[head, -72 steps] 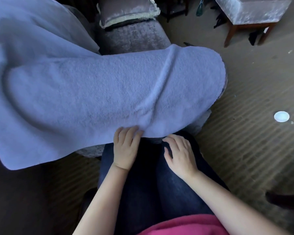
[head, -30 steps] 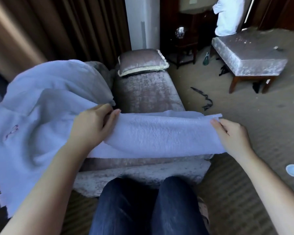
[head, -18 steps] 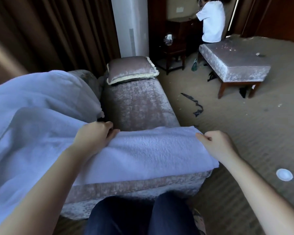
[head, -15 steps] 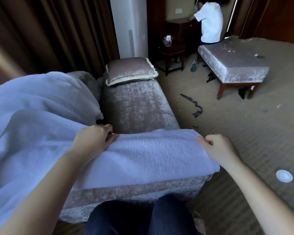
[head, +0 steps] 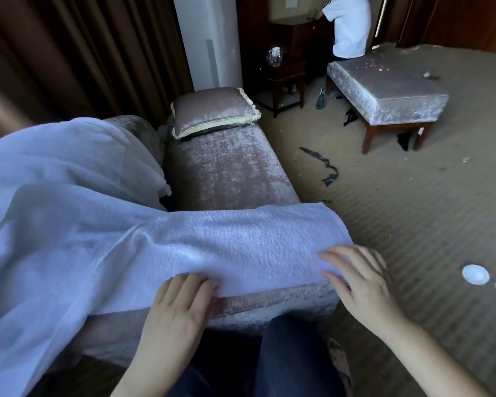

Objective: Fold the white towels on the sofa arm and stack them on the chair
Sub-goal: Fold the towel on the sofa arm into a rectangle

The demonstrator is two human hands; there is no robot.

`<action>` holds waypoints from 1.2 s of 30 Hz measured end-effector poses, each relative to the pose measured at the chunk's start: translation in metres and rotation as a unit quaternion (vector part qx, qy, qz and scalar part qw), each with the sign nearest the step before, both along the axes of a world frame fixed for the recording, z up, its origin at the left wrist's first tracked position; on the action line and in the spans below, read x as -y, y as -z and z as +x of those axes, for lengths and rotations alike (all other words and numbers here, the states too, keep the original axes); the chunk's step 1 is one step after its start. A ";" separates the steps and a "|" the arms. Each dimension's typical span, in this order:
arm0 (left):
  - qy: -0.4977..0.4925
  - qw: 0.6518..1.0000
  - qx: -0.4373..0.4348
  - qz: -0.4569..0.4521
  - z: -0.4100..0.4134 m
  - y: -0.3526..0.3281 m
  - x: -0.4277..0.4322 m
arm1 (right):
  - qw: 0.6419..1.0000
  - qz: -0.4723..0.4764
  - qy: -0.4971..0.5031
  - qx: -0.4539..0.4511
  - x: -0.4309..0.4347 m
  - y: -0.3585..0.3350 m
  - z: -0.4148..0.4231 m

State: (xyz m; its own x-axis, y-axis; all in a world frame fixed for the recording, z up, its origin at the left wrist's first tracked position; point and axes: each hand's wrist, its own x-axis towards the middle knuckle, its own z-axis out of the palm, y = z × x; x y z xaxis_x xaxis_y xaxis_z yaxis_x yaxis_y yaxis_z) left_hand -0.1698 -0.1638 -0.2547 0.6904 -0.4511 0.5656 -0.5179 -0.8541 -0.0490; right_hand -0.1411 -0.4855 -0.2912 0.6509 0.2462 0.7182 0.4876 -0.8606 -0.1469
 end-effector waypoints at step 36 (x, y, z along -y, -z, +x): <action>-0.030 0.983 -0.134 -0.121 0.032 -0.049 -0.053 | 0.975 -0.019 0.034 -0.217 -0.065 -0.064 0.061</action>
State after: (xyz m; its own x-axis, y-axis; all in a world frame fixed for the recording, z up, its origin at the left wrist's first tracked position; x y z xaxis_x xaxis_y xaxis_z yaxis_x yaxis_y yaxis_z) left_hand -0.1375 -0.1109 -0.2059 0.8500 -0.2795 0.4464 -0.4331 -0.8532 0.2906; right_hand -0.0797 -0.4200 -0.2270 0.9076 0.2129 0.3618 0.3281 -0.8974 -0.2949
